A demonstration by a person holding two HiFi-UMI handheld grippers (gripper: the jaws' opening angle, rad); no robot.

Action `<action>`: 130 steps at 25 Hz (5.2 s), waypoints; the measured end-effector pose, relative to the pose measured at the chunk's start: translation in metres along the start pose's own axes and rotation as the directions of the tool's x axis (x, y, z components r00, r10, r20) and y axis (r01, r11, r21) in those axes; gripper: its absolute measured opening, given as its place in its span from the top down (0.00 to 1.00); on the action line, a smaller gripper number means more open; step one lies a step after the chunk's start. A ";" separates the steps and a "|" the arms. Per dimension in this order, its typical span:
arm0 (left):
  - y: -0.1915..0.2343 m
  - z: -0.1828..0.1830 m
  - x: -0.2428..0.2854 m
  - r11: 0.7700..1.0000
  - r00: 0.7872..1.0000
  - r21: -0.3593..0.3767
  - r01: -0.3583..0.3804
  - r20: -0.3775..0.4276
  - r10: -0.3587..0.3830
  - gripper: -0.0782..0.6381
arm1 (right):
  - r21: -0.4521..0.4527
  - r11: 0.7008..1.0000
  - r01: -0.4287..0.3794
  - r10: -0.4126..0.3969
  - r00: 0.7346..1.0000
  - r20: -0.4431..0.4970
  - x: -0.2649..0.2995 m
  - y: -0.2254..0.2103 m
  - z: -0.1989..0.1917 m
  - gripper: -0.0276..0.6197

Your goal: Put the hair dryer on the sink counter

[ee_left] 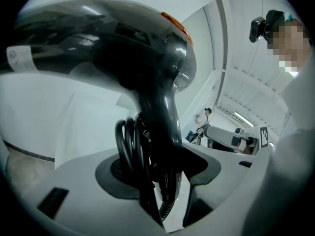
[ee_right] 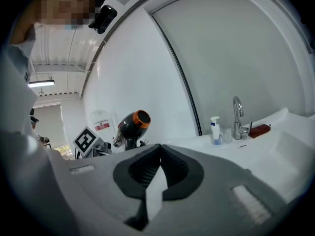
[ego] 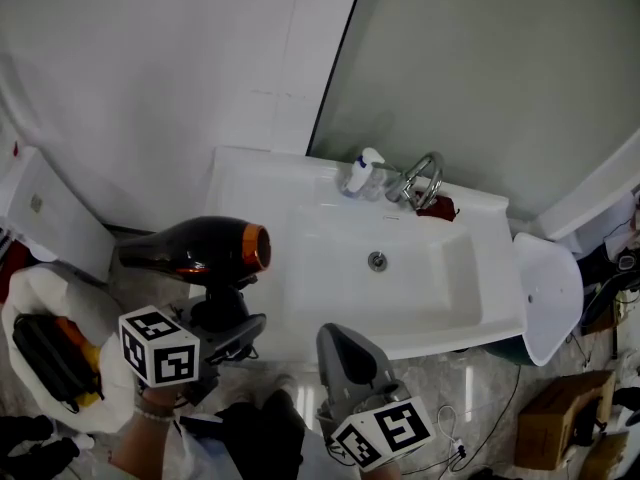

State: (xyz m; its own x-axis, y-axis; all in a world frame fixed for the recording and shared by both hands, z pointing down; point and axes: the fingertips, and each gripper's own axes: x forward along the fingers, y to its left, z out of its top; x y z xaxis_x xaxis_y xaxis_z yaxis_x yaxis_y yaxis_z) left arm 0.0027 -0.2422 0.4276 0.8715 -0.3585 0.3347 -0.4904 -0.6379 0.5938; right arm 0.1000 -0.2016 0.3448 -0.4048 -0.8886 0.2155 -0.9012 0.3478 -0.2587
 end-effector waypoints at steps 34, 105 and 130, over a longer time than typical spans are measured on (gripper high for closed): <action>0.113 -0.073 0.094 0.974 0.932 -0.185 -0.130 -0.357 0.056 0.54 | 0.008 1.000 0.012 -0.011 0.997 -0.079 0.010 -0.034 -0.023 0.96; 0.133 -0.071 0.081 0.933 0.925 -0.149 -0.328 -0.253 0.284 0.39 | 0.015 1.000 -0.018 0.019 0.996 -0.086 -0.005 -0.024 -0.031 0.96; 0.115 -0.065 0.043 0.954 0.954 -0.168 -0.249 -0.213 0.211 0.39 | 0.004 0.999 -0.052 0.052 0.995 -0.080 0.004 0.000 -0.028 0.96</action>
State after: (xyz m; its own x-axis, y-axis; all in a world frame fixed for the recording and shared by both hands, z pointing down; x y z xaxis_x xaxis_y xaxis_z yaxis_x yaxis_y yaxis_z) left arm -0.0160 -0.2870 0.5578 0.7274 -0.3316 0.6007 -0.6849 -0.4050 0.6058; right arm 0.0943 -0.1973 0.3725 -0.4621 -0.8426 0.2766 -0.8784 0.3922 -0.2730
